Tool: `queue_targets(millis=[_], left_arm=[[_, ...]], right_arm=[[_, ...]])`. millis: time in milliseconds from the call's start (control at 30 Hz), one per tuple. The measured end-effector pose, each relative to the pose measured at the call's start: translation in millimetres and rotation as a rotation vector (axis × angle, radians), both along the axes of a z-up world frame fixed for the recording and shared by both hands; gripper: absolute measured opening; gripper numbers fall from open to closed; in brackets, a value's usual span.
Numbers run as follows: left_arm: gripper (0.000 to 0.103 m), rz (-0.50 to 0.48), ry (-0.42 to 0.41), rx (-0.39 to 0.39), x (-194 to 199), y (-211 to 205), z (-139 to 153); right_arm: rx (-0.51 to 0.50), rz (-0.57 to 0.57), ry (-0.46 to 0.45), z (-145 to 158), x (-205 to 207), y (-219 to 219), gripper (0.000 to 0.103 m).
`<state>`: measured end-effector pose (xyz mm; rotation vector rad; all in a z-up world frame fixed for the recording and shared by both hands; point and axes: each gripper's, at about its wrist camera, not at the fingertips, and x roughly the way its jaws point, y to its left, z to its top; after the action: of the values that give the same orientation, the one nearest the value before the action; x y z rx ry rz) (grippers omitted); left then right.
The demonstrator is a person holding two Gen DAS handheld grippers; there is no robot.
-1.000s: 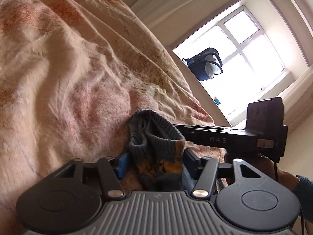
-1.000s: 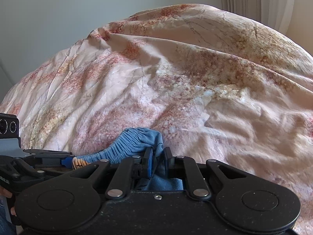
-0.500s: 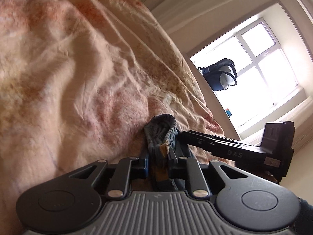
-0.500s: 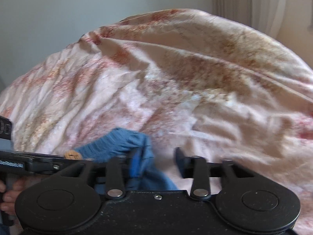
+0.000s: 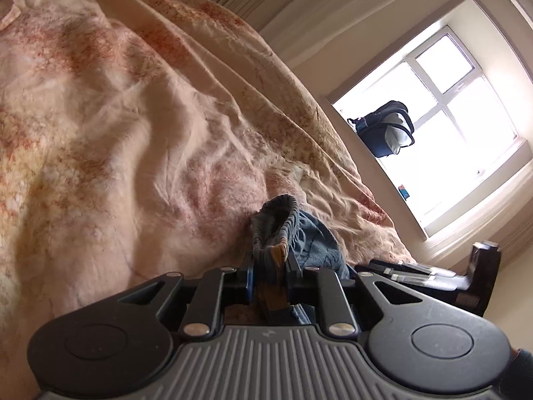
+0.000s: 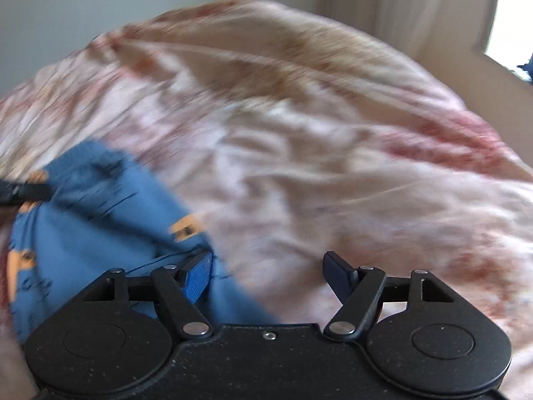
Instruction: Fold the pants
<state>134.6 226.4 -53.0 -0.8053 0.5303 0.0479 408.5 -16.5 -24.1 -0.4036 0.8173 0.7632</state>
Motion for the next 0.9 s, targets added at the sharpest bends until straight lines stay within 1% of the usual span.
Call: queue_targets(millis=[33,67,133,200,233,300,367,400,433,467,500,567,600,633,667,733,767,833,900], left_arm=[[0.019,-0.003,-0.004,0.020,0.4,-1.8,1.3],[0.019,-0.006,-0.005,0.037,1.2,-3.6,2.2],[0.018,-0.007,-0.001,0.052,2.5,-5.7,1.4],[0.018,-0.008,0.003,0.043,2.3,-4.5,-0.7],[0.018,-0.008,0.003,0.039,2.4,-4.0,-1.2],[0.018,-0.010,0.001,0.042,2.3,-3.3,-1.8],[0.019,-0.013,0.001,0.055,3.1,-4.5,-1.6],[0.019,-0.013,0.001,0.058,3.5,-4.5,-1.7],[0.019,-0.014,0.001,0.057,3.8,-4.2,-1.9],[0.019,-0.015,0.002,0.055,4.3,-3.9,-2.2],[0.019,-0.015,0.003,0.053,5.1,-3.8,-2.4],[0.019,-0.017,0.002,0.056,5.7,-4.1,-1.7],[0.019,-0.018,0.000,0.059,6.1,-4.2,-1.6],[0.019,-0.019,-0.001,0.066,6.4,-4.9,-1.1],[0.019,-0.019,-0.002,0.074,6.7,-6.0,-0.4],[0.019,-0.020,-0.004,0.088,7.2,-8.2,1.1],[0.019,-0.019,-0.006,0.096,7.2,-9.5,2.5],[0.019,-0.016,-0.012,0.119,6.8,-13.1,6.4],[0.019,-0.019,-0.030,0.149,5.1,-18.5,12.0]], right_arm=[[0.012,-0.002,-0.012,5.6,0.0,-0.5,0.058],[0.050,0.030,-0.002,11.9,-2.2,-0.7,0.058],[0.080,0.112,-0.013,20.0,-14.3,9.9,0.065],[0.071,0.209,-0.025,18.5,-26.0,31.2,0.069],[0.062,0.233,-0.021,14.5,-29.1,41.8,0.069],[0.013,0.225,-0.011,3.0,-26.9,61.5,0.069],[-0.080,0.155,-0.035,-9.7,-16.7,71.7,0.069],[-0.102,0.105,-0.057,-10.3,-11.6,68.7,0.072],[-0.120,0.039,-0.093,-7.2,-5.8,62.0,0.068],[-0.143,-0.028,-0.140,-1.2,-2.3,52.3,0.067],[-0.139,-0.068,-0.178,7.4,-3.0,39.8,0.067],[-0.063,-0.122,-0.195,30.1,-13.4,5.9,0.068],[-0.016,-0.139,-0.188,41.4,-23.8,-11.5,0.070],[0.029,-0.148,-0.185,52.2,-37.2,-31.2,0.076],[0.067,-0.150,-0.189,61.6,-54.3,-48.4,0.079],[0.111,-0.151,-0.205,73.5,-89.1,-79.6,0.089],[0.123,-0.155,-0.212,76.7,-109.0,-92.0,0.091],[0.144,-0.171,-0.218,76.0,-144.7,-115.1,0.099],[0.174,-0.221,-0.225,67.3,-185.6,-137.2,0.102]])
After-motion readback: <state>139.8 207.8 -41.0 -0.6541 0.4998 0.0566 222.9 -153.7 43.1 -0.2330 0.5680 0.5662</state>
